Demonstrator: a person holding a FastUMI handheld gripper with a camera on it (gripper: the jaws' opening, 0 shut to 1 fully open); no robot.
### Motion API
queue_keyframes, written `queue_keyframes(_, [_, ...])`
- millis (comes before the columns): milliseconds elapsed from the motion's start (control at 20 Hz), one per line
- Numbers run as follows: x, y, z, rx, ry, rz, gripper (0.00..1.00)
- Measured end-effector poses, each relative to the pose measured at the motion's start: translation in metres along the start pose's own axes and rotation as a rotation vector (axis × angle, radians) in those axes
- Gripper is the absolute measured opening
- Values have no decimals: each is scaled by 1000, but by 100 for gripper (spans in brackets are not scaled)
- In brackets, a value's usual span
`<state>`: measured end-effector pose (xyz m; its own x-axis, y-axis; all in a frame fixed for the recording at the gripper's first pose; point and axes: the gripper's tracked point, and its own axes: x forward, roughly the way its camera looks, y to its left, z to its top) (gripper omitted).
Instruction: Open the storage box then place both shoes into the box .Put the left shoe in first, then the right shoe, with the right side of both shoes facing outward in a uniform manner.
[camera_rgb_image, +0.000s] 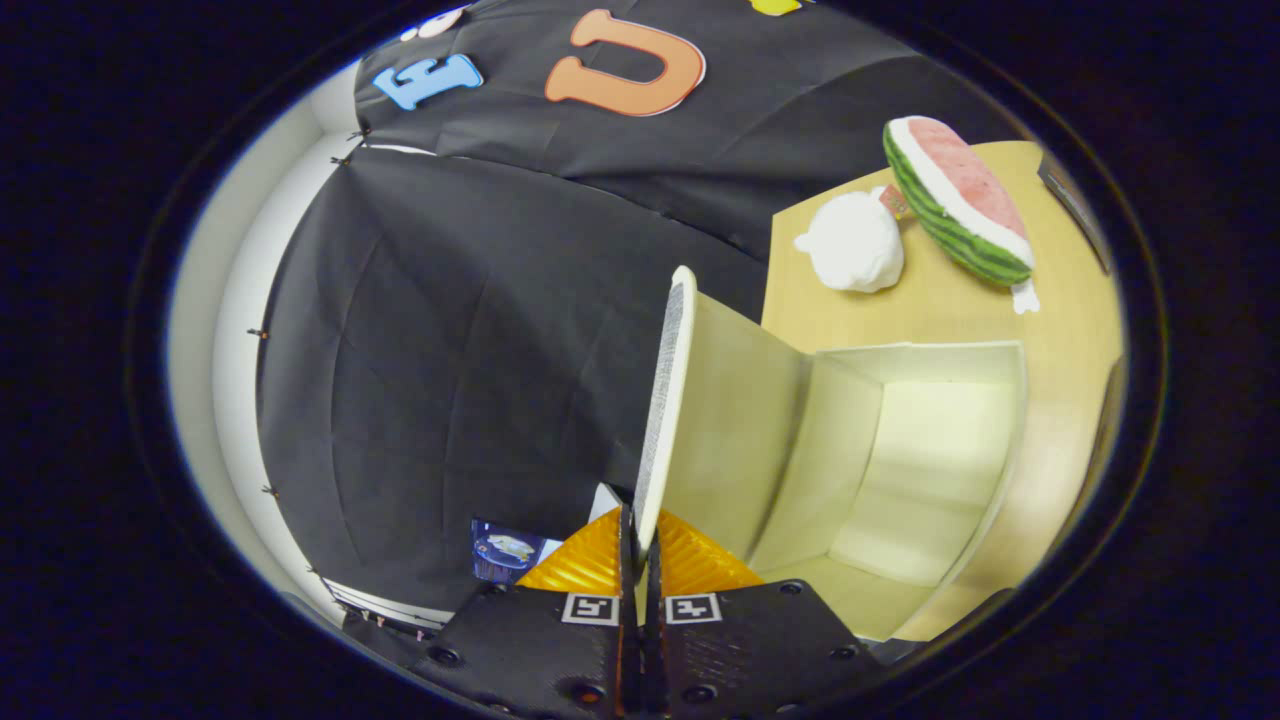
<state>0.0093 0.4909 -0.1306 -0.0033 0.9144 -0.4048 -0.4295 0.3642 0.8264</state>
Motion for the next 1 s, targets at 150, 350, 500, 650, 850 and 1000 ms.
queue_keyframes(150, [34,15,-5,-12,10,-34,23])
queue_keyframes(350, [57,29,-23,-25,54,-38,84])
queue_keyframes(500, [62,11,-25,-32,64,-122,92])
queue_keyframes(650, [44,-9,-21,-29,45,-175,95])
queue_keyframes(850, [-4,-59,-7,-60,21,-296,95])
queue_keyframes(1000, [-52,-101,2,-93,-17,-387,96])
